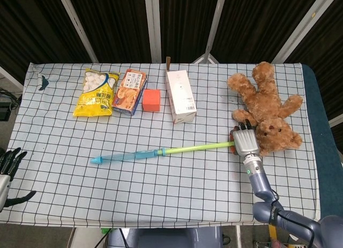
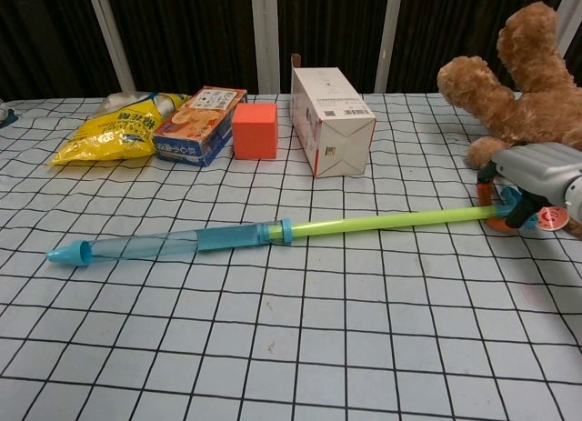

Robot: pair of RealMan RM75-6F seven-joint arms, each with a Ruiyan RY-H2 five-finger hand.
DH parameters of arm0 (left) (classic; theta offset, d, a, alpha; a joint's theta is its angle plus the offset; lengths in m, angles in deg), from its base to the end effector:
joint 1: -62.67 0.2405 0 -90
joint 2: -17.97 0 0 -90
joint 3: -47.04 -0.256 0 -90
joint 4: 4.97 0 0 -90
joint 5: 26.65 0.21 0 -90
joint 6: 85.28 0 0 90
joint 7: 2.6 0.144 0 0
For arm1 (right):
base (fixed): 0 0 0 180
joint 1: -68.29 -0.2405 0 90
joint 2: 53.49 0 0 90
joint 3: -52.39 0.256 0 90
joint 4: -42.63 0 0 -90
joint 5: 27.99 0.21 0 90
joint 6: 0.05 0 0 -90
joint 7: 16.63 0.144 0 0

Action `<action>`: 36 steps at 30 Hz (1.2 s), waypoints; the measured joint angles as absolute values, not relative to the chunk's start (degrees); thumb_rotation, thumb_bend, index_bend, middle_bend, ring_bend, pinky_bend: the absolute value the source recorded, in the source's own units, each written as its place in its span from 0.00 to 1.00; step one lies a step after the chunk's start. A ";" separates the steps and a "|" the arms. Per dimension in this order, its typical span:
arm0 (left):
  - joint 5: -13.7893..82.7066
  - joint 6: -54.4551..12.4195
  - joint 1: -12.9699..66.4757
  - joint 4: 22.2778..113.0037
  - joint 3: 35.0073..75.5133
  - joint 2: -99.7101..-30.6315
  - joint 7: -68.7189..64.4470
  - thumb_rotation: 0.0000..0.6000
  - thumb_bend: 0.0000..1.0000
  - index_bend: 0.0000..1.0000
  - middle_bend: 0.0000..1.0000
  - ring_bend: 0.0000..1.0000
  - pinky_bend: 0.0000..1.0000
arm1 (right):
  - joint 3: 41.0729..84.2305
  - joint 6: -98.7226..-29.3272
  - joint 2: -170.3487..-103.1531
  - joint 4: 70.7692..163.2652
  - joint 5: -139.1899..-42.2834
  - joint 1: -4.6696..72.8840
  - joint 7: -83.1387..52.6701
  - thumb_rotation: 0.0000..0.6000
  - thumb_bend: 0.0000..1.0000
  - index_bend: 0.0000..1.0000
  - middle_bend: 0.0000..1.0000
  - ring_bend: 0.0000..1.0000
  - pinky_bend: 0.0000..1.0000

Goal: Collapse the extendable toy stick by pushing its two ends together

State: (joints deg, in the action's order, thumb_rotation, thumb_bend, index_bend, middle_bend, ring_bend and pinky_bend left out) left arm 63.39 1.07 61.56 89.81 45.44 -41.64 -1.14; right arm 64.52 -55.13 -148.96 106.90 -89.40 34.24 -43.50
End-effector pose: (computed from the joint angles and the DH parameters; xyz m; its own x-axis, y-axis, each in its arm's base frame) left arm -0.3147 0.1437 0.1689 0.4548 0.0826 0.8867 0.8903 -0.0180 -0.4550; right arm -0.2562 -0.3561 -0.0117 0.6125 -0.2200 0.7592 -0.7891 -0.1131 0.6038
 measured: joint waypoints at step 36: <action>60.40 -4.66 57.92 93.81 47.03 -41.24 2.74 1.00 0.12 0.07 0.00 0.00 0.00 | 58.43 -64.96 -128.45 135.84 -92.59 42.13 -47.06 1.00 0.35 0.69 0.34 0.13 0.00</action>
